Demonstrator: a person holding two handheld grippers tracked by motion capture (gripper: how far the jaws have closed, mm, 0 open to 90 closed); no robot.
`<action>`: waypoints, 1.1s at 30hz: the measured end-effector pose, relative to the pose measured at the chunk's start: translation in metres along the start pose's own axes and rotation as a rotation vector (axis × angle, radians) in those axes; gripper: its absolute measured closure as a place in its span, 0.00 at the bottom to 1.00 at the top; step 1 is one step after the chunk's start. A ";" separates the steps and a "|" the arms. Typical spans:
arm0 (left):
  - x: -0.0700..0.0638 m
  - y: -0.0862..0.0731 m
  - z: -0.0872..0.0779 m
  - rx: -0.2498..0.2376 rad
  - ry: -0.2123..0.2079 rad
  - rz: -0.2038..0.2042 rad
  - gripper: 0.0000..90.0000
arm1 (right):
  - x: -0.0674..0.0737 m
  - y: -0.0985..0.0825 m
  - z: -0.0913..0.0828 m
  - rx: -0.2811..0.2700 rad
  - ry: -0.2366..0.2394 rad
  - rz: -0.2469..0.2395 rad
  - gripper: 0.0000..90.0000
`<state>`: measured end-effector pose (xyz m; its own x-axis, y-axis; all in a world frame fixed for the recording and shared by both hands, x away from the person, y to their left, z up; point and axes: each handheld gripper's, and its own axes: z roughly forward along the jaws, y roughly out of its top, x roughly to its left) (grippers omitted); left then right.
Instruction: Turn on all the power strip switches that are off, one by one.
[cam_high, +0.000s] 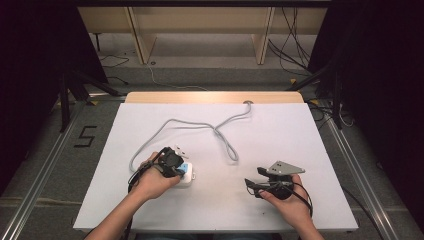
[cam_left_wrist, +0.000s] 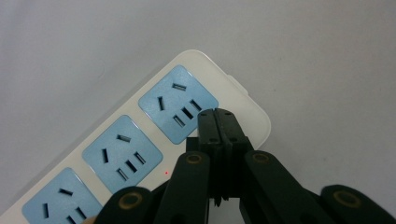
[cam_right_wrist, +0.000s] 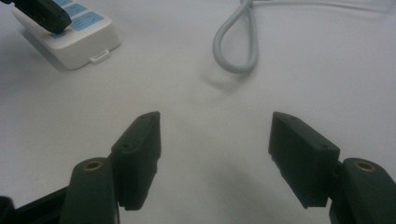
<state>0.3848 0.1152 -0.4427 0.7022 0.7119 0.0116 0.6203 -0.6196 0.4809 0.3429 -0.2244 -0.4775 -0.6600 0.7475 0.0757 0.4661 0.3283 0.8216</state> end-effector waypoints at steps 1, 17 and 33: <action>0.001 -0.001 0.000 -0.007 -0.004 -0.005 0.99 | 0.000 0.000 0.000 0.002 0.001 0.000 0.39; 0.004 -0.003 -0.001 -0.027 -0.016 -0.009 0.97 | -0.001 0.000 -0.001 -0.001 0.002 0.001 0.39; 0.016 -0.015 -0.018 -0.192 -0.043 -0.023 0.71 | -0.003 0.000 -0.002 -0.011 -0.002 0.008 0.39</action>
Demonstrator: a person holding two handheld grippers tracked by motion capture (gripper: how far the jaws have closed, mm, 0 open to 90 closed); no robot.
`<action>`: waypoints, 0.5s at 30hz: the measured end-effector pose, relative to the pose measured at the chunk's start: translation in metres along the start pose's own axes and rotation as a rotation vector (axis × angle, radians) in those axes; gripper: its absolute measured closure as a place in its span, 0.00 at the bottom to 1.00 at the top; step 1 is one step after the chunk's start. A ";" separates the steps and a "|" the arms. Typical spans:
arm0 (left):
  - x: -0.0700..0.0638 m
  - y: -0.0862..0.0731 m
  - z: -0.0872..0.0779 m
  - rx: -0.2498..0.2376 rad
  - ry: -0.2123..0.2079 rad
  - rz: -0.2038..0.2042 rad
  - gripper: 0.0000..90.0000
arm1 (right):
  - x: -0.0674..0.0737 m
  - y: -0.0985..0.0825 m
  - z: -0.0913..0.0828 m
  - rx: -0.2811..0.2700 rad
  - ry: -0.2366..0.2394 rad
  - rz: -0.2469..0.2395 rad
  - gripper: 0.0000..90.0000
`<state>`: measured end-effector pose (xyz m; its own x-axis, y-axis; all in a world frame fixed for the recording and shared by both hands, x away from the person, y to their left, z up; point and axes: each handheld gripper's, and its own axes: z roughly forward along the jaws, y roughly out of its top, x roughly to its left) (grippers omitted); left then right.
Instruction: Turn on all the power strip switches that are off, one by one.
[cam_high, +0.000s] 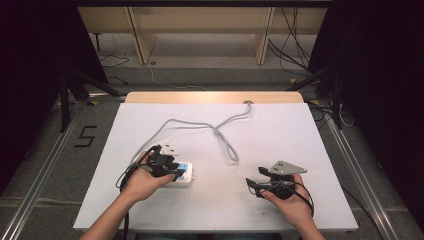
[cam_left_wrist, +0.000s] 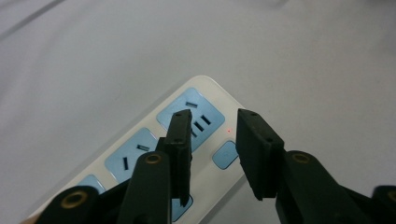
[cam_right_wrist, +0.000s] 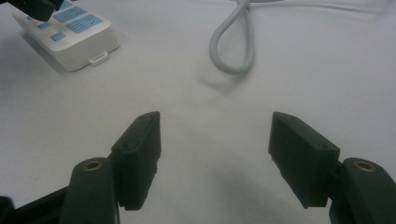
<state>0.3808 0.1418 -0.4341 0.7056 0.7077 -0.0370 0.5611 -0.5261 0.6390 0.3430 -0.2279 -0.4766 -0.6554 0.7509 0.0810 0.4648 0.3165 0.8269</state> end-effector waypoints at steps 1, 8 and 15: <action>0.001 -0.001 -0.001 -0.016 0.005 -0.003 0.69 | 0.000 0.000 0.000 0.001 0.001 0.000 0.39; 0.004 -0.006 -0.005 -0.066 0.005 0.005 0.58 | 0.000 0.000 0.000 -0.003 0.001 -0.001 0.39; 0.010 -0.016 -0.010 -0.136 0.011 -0.006 0.46 | 0.000 0.000 0.000 -0.004 0.003 -0.003 0.39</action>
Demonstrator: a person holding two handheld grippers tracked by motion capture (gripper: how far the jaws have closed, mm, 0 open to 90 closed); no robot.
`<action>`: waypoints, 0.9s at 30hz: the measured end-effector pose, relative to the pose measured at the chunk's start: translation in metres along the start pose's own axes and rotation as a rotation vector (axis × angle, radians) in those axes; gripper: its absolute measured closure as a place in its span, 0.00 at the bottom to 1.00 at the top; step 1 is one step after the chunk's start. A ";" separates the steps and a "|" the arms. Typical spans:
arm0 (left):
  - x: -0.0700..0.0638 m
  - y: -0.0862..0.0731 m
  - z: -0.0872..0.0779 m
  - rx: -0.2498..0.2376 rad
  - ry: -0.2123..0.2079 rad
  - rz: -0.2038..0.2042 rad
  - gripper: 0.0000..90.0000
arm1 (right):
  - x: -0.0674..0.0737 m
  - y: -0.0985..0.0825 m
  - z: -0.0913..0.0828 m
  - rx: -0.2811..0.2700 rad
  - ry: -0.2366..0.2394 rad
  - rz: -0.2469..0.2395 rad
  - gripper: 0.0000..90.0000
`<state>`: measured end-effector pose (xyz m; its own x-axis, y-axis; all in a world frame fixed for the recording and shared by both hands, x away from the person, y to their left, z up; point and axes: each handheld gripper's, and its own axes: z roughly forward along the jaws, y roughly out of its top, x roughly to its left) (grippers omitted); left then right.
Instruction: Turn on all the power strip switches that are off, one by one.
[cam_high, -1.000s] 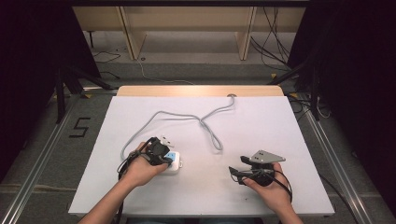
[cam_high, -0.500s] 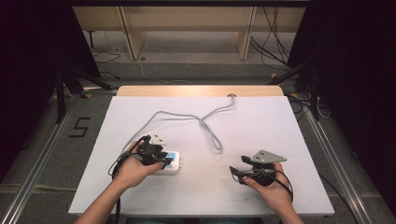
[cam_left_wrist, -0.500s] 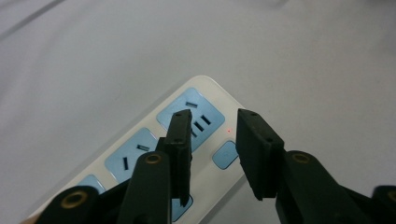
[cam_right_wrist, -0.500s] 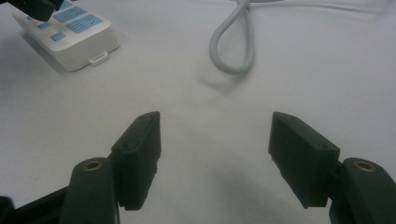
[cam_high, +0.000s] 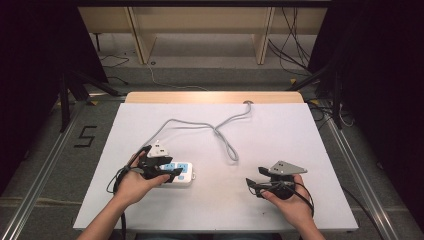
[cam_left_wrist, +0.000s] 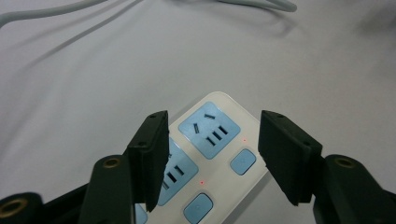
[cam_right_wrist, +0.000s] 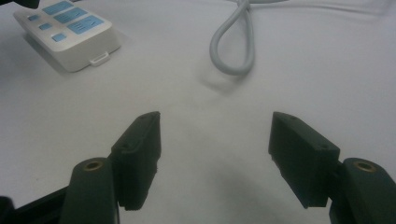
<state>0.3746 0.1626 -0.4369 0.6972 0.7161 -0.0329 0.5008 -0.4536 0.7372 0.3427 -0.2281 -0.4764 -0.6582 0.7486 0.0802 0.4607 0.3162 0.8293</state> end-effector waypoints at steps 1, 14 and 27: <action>0.001 -0.002 -0.001 -0.010 0.001 -0.008 0.44 | 0.000 0.000 0.000 0.002 0.001 0.002 0.39; 0.011 -0.025 -0.015 -0.071 0.028 -0.028 0.32 | 0.000 0.000 0.000 0.001 0.003 0.001 0.39; 0.014 -0.042 -0.019 -0.088 0.065 -0.055 0.31 | 0.000 0.000 0.000 0.006 0.004 -0.004 0.39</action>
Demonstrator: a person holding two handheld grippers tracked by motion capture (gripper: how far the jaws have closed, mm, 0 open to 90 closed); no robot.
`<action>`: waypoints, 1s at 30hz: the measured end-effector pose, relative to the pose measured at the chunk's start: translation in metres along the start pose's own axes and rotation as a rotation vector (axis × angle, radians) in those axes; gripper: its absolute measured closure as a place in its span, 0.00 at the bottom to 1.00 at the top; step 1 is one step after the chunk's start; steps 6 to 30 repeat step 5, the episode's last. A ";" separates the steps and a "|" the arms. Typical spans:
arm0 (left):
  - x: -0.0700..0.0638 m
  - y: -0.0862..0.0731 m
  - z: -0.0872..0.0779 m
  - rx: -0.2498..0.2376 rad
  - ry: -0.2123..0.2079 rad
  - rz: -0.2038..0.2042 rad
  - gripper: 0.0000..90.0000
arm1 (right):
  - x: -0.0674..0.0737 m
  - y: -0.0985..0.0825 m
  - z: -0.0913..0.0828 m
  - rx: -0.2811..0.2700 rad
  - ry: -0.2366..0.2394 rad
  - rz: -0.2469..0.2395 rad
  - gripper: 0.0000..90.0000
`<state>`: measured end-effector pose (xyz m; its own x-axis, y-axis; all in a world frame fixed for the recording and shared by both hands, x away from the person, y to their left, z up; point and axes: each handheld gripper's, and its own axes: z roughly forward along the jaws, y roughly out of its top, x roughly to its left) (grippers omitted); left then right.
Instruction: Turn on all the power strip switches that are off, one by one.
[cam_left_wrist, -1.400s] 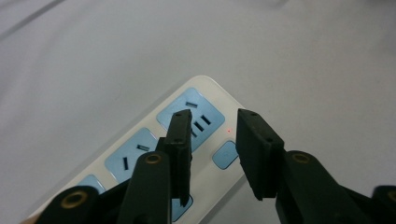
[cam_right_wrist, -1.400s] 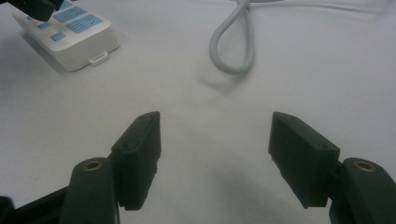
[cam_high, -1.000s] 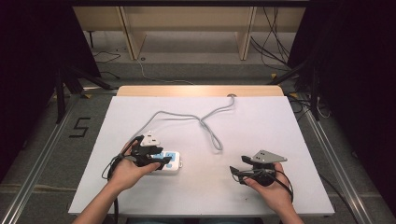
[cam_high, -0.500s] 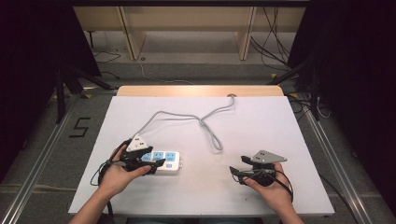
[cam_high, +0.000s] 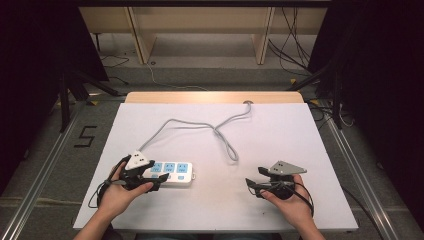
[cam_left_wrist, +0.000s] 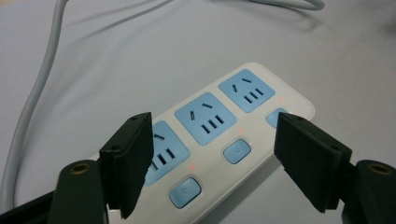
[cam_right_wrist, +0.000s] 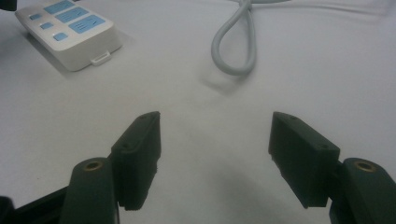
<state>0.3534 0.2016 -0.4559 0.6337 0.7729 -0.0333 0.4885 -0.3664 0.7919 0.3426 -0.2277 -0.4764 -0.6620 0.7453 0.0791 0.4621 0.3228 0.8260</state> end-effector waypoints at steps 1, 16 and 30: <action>0.000 0.000 0.000 -0.002 0.001 0.001 0.31 | 0.000 0.000 0.000 0.000 0.000 0.000 0.39; 0.000 0.000 0.001 -0.006 0.003 -0.002 0.31 | -0.001 0.000 0.000 -0.006 -0.001 0.002 0.39; 0.000 0.000 0.001 -0.006 0.003 -0.002 0.31 | -0.001 0.000 0.000 -0.006 -0.001 0.002 0.39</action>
